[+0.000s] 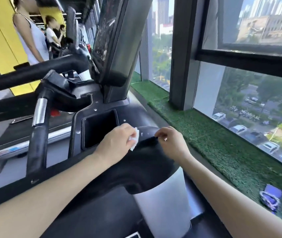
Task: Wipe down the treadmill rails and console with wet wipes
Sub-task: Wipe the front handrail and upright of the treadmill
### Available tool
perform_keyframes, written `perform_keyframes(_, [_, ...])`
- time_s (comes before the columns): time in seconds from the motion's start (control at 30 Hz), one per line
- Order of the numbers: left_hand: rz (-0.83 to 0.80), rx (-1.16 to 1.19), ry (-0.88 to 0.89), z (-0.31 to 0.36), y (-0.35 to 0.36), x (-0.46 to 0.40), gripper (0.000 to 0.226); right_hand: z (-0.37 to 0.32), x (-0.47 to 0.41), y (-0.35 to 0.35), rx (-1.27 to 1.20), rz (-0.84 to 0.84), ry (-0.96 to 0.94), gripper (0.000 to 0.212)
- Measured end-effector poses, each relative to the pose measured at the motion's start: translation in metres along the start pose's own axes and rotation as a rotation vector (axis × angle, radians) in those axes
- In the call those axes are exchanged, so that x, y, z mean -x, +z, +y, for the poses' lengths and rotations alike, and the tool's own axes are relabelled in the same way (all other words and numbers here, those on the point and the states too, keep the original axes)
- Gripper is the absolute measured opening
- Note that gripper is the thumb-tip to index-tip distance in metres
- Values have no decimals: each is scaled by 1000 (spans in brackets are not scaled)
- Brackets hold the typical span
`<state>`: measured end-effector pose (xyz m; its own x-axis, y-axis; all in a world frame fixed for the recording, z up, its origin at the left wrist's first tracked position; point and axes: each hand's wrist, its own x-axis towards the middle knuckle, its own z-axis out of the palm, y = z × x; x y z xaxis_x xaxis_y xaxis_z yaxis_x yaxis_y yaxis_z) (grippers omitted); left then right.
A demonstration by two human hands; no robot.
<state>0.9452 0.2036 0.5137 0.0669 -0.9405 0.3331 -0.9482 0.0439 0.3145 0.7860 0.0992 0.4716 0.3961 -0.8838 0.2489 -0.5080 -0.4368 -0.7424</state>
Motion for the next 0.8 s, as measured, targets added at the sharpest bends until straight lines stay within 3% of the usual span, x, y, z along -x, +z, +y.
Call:
perform_keyframes(0.17, [-90,-107,76,28,31,-40,13,10,-7,-3,-5,-25,-31,27])
perform_keyframes(0.3, [-120,-158,57,27,18,-36,23,17,-11,-3,-25,-37,-66,23])
perform_keyframes(0.47, [4,-135,-151,9,-10,0,26,27,-14,-3,-90,-86,-112,22])
perform_keyframes(0.67, [14,-322,-44,46,45,-38,32,33,-13,-7,-163,-162,-120,25])
perform_keyframes(0.8, [27,-352,-37,40,31,-12,12,34,-12,-10,-195,-183,-137,26])
